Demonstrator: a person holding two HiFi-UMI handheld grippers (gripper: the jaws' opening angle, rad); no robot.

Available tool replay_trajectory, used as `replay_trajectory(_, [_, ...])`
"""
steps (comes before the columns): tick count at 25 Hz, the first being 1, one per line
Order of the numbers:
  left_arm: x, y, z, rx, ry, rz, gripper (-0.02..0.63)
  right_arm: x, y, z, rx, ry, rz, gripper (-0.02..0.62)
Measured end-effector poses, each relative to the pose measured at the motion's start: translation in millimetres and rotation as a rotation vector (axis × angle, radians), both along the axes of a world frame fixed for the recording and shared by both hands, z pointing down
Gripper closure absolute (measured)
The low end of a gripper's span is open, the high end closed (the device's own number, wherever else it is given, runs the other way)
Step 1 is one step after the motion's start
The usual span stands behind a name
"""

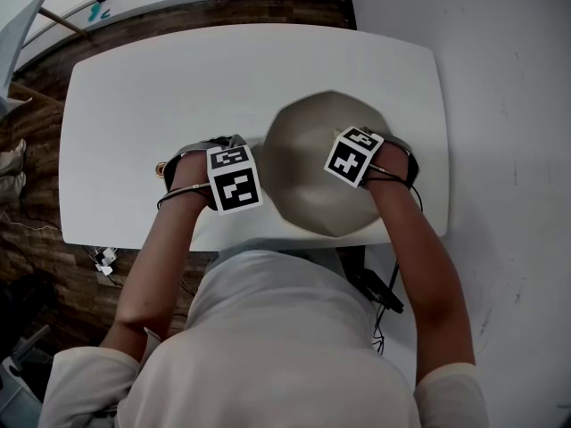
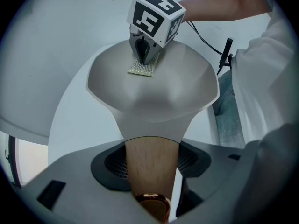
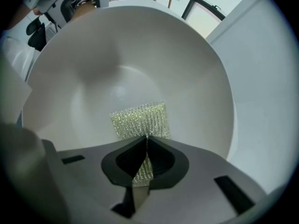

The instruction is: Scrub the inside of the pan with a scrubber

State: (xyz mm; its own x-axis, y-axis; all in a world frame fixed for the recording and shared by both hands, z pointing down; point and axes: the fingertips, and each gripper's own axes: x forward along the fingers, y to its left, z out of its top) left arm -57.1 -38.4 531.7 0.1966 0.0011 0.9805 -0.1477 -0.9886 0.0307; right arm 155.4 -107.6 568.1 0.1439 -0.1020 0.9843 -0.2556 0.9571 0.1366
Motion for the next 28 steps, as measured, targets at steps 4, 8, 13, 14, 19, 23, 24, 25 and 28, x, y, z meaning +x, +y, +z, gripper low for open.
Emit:
replay_trajectory(4, [0,0,0,0.002,-0.001,0.006,0.337,-9,-9,-2,0.029,-0.050,0.028,0.569])
replay_trajectory(8, [-1,0,0,0.005,0.001,0.010,0.337,-17,-15,-4,0.048,-0.100,0.056,0.570])
replay_trajectory(13, [-1,0,0,0.006,0.002,0.014,0.337,-27,-20,-6,0.070,-0.161,0.078,0.569])
replay_trajectory(14, [-1,0,0,0.006,0.003,0.014,0.337,-29,-21,-7,0.072,-0.174,0.082,0.570])
replay_trajectory(19, [0,0,0,0.008,0.007,0.017,0.337,-41,-25,-8,0.082,-0.230,0.098,0.569])
replay_trajectory(23, [0,0,0,0.010,0.007,0.020,0.337,-48,-25,-9,0.078,-0.250,0.102,0.569])
replay_trajectory(24, [0,0,0,0.010,0.007,0.021,0.337,-51,-25,-9,0.079,-0.259,0.099,0.569])
replay_trajectory(25, [0,0,0,0.010,0.006,0.021,0.337,-53,-25,-9,0.079,-0.267,0.095,0.569])
replay_trajectory(28, [0,0,0,0.012,0.008,0.023,0.337,-59,-24,-9,0.079,-0.276,0.072,0.569])
